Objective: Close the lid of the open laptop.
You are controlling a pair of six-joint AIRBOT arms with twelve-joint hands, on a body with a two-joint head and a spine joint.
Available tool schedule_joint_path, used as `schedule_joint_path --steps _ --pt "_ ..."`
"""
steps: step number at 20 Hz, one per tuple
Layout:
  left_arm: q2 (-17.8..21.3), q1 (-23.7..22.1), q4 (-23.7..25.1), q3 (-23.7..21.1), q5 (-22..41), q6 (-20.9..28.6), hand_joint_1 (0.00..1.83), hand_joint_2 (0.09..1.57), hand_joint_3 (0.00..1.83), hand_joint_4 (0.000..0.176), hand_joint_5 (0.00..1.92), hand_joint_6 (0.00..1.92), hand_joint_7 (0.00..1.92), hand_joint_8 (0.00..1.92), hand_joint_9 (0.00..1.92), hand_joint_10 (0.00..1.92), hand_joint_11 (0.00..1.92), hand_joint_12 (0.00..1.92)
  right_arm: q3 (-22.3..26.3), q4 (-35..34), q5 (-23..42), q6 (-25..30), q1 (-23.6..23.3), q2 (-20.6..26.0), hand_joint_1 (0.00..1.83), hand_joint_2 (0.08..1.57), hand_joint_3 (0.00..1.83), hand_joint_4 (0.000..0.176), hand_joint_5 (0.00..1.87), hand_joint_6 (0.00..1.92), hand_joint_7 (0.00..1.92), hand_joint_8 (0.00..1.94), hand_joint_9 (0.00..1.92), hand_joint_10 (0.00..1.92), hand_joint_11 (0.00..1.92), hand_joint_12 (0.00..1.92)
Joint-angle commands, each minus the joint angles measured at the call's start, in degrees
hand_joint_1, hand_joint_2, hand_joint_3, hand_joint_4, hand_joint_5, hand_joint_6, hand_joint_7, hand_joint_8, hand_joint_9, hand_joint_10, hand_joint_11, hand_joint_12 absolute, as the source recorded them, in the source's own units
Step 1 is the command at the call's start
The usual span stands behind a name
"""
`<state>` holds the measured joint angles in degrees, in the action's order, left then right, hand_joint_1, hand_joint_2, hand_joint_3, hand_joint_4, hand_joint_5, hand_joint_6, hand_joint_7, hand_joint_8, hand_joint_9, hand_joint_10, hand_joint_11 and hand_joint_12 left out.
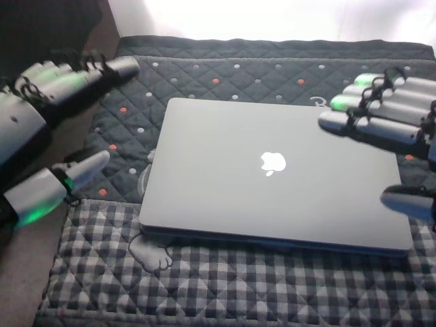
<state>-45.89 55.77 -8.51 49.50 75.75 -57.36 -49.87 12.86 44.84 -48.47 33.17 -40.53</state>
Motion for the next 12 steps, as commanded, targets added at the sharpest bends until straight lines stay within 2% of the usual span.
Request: schedule_joint_path --steps 1,2,3,4,5,6,7,8,9,10,11,12 --pt "0.8 -0.5 -0.6 0.2 9.7 0.0 0.49 1.47 0.01 0.007 0.01 0.01 0.02 0.0 0.0 0.04 0.0 0.24 0.9 -2.8 8.3 -2.9 -0.3 1.3 0.29 1.47 0.01 0.031 0.0 0.0 0.0 0.0 0.0 0.0 0.0 0.0" --pt "1.0 -0.5 -1.1 0.3 10.7 0.0 0.41 1.43 0.0 0.039 0.0 0.0 0.0 0.0 0.0 0.01 0.0 0.05 1.7 -4.1 9.0 -5.1 -0.3 1.9 0.29 1.45 0.0 0.07 0.0 0.0 0.0 0.0 0.0 0.0 0.0 0.0" --pt "1.3 -0.4 -1.6 0.4 11.7 0.0 0.35 1.43 0.0 0.077 0.0 0.0 0.0 0.0 0.0 0.0 0.0 0.01 2.0 -4.8 10.1 -5.8 -0.2 2.3 0.28 1.44 0.0 0.069 0.0 0.0 0.0 0.0 0.0 0.0 0.0 0.0" --pt "1.5 -0.2 -2.0 0.4 12.5 0.0 0.24 1.35 0.0 0.094 0.0 0.0 0.0 0.0 0.0 0.0 0.0 0.0 1.9 -5.6 11.2 -5.8 0.0 2.5 0.19 1.41 0.0 0.06 0.0 0.0 0.0 0.0 0.0 0.0 0.0 0.0" --pt "1.9 -0.1 -2.6 0.5 13.4 0.1 0.13 1.33 0.0 0.076 0.0 0.0 0.0 0.0 0.0 0.0 0.0 0.0 1.7 -6.4 12.3 -5.8 0.2 2.7 0.15 1.41 0.0 0.018 0.0 0.0 0.0 0.0 0.0 0.0 0.0 0.0" --pt "2.2 0.0 -2.8 0.6 14.1 0.2 0.08 1.31 0.0 0.095 0.0 0.0 0.0 0.0 0.0 0.0 0.0 0.0 1.7 -7.2 13.6 -5.8 0.5 3.0 0.12 1.46 0.01 0.004 0.0 0.0 0.0 0.0 0.0 0.0 0.0 0.0" --pt "2.4 0.0 -3.1 0.6 14.8 0.2 0.13 1.29 0.0 0.111 0.0 0.0 0.0 0.0 0.0 0.0 0.0 0.0 1.7 -8.2 15.0 -5.8 1.1 3.5 0.1 1.47 0.01 0.004 0.0 0.0 0.0 0.0 0.0 0.0 0.0 0.0" --pt "2.7 0.0 -3.6 0.6 15.7 0.3 0.19 1.26 0.0 0.135 0.0 0.0 0.0 0.0 0.0 0.0 0.0 0.0 1.9 -9.5 17.1 -5.8 2.3 4.0 0.15 1.43 0.0 0.013 0.0 0.0 0.0 0.0 0.0 0.0 0.0 0.0" --pt "2.9 0.0 -3.7 0.7 16.3 0.5 0.19 1.24 0.0 0.128 0.0 0.0 0.0 0.0 0.0 0.0 0.0 0.0 2.0 -10.3 18.6 -5.8 3.2 4.4 0.23 1.36 0.0 0.026 0.0 0.0 0.0 0.0 0.0 0.0 0.0 0.0" --pt "3.3 0.0 -4.0 0.6 17.3 0.8 0.13 1.23 0.0 0.053 0.0 0.0 0.0 0.0 0.0 0.0 0.0 0.0 2.2 -11.5 20.5 -5.8 4.2 5.0 0.23 1.34 0.0 0.053 0.0 0.0 0.0 0.0 0.0 0.0 0.0 0.0" --pt "3.6 0.0 -4.2 0.6 17.8 0.8 0.16 1.28 0.01 0.061 0.0 0.0 0.0 0.0 0.0 0.0 0.0 0.0 2.3 -11.8 20.9 -5.8 4.4 5.2 0.33 1.37 0.0 0.074 0.0 0.0 0.0 0.0 0.0 0.0 0.0 0.0" --pt "4.1 0.2 -4.4 0.4 18.5 0.8 0.15 1.29 0.01 0.057 0.0 0.0 0.0 0.0 0.0 0.0 0.0 0.0 2.3 -11.9 21.2 -5.8 4.5 5.3 0.41 1.35 0.0 0.08 0.0 0.0 0.0 0.0 0.0 0.0 0.0 0.0"
